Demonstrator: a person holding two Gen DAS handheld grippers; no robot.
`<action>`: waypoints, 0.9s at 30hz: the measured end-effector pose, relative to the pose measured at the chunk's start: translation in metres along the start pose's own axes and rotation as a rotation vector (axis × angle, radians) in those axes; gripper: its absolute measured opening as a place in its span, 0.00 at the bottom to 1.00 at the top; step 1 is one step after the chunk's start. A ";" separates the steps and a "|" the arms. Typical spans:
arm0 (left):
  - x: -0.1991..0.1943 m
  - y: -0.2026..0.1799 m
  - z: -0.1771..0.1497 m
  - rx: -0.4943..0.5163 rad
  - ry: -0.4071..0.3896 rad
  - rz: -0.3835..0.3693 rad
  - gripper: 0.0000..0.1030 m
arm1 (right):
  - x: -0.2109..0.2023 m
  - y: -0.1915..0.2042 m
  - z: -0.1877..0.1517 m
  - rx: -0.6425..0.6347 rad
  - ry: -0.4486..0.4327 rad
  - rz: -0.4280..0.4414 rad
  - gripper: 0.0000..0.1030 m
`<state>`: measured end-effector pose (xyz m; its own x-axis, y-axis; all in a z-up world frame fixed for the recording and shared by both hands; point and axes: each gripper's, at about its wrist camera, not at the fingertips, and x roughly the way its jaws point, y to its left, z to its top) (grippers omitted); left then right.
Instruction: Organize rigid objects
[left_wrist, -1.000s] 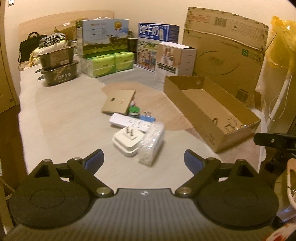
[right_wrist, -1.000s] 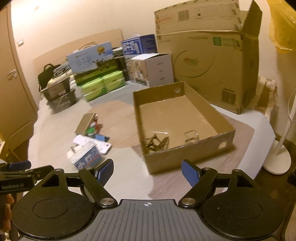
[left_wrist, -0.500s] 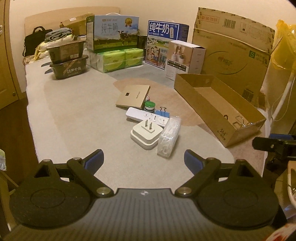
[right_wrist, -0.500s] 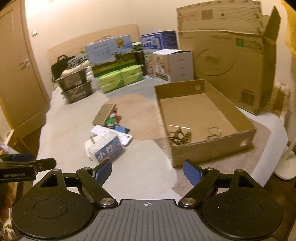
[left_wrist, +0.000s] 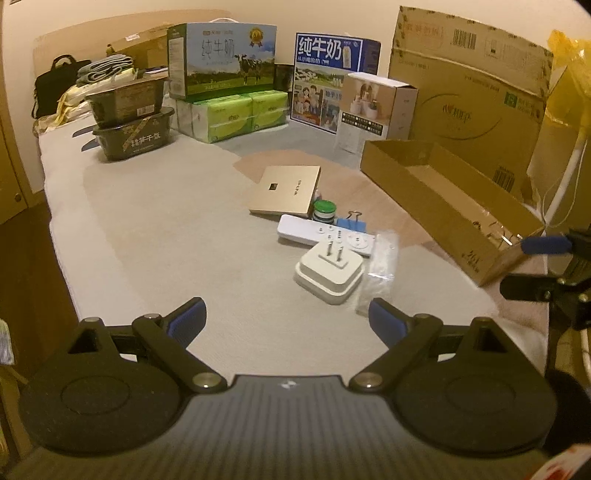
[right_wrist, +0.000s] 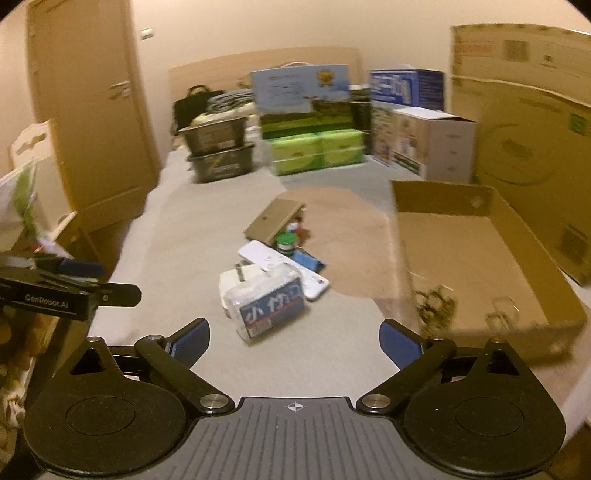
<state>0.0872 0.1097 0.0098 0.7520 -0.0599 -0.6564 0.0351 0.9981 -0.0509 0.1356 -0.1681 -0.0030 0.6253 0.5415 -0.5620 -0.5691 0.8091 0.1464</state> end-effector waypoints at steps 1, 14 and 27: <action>0.003 0.003 0.001 0.004 0.003 -0.004 0.92 | 0.006 0.000 0.002 -0.018 0.000 0.016 0.96; 0.058 0.027 0.013 0.090 0.057 -0.085 0.96 | 0.093 -0.006 0.010 -0.203 0.062 0.158 0.96; 0.093 0.040 0.013 0.124 0.082 -0.143 1.00 | 0.161 -0.009 0.011 -0.352 0.166 0.255 0.97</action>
<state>0.1674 0.1438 -0.0438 0.6776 -0.1976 -0.7084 0.2223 0.9732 -0.0588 0.2470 -0.0855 -0.0853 0.3643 0.6457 -0.6711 -0.8579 0.5130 0.0279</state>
